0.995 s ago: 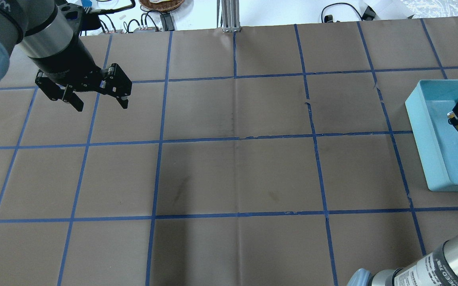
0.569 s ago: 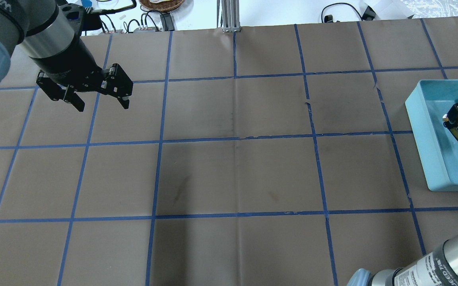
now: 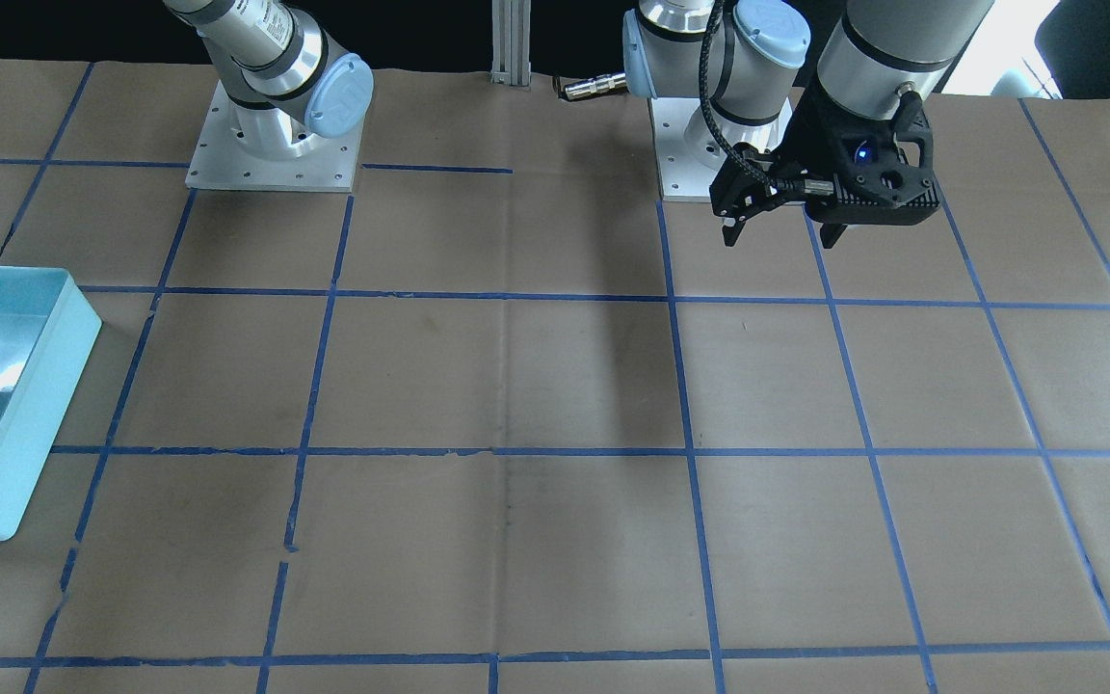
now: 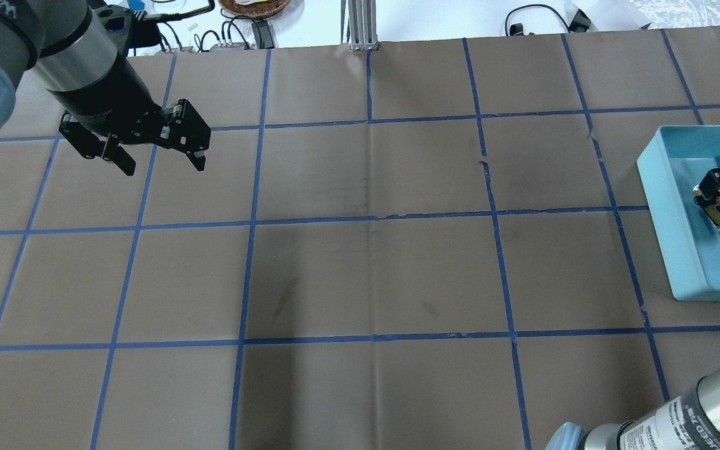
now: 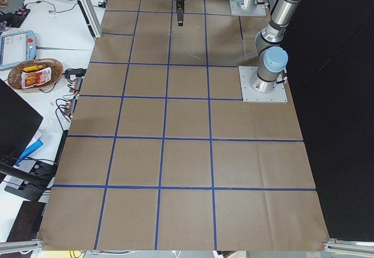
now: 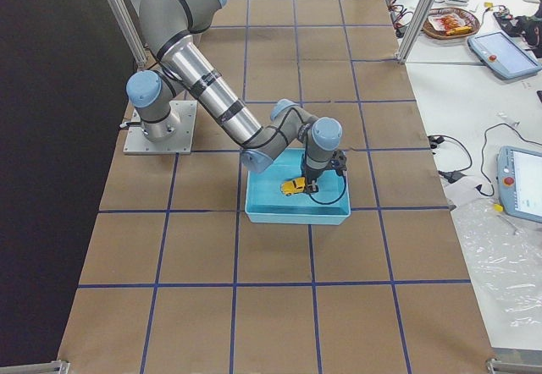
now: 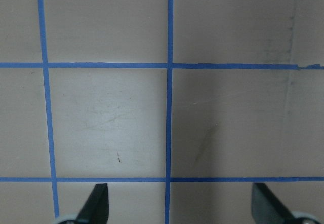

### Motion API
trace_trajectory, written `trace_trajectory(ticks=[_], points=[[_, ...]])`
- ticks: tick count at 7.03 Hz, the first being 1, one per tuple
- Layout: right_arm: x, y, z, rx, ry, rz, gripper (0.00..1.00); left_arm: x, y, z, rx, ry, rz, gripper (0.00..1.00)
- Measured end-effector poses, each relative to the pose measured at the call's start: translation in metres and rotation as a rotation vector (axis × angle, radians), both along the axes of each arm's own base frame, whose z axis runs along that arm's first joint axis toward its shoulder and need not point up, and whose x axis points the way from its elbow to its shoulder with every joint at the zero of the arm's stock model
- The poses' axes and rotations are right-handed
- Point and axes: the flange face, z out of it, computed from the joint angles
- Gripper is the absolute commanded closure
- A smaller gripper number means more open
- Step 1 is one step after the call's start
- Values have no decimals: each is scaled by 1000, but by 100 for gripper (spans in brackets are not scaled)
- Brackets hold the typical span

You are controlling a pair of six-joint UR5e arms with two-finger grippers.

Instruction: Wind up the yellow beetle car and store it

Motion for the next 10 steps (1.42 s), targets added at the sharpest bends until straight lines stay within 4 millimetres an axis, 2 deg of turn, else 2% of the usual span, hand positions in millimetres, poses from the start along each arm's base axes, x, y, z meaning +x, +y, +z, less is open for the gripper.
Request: trace_trajectory(ticks=[4,6,8,10], points=[[0,0,2,-2,3,-11,2,0,-1,-2,5,0,4,0],[-2,-2,14,-16,13,-14,1,0,1,-5,9,0,11,0],[-1,1,49,-43,36,-18,1,0,3,-7,12,2,7,0],[9,12,98,-59,46,-16,1,1,3,-7,12,2,5,0]])
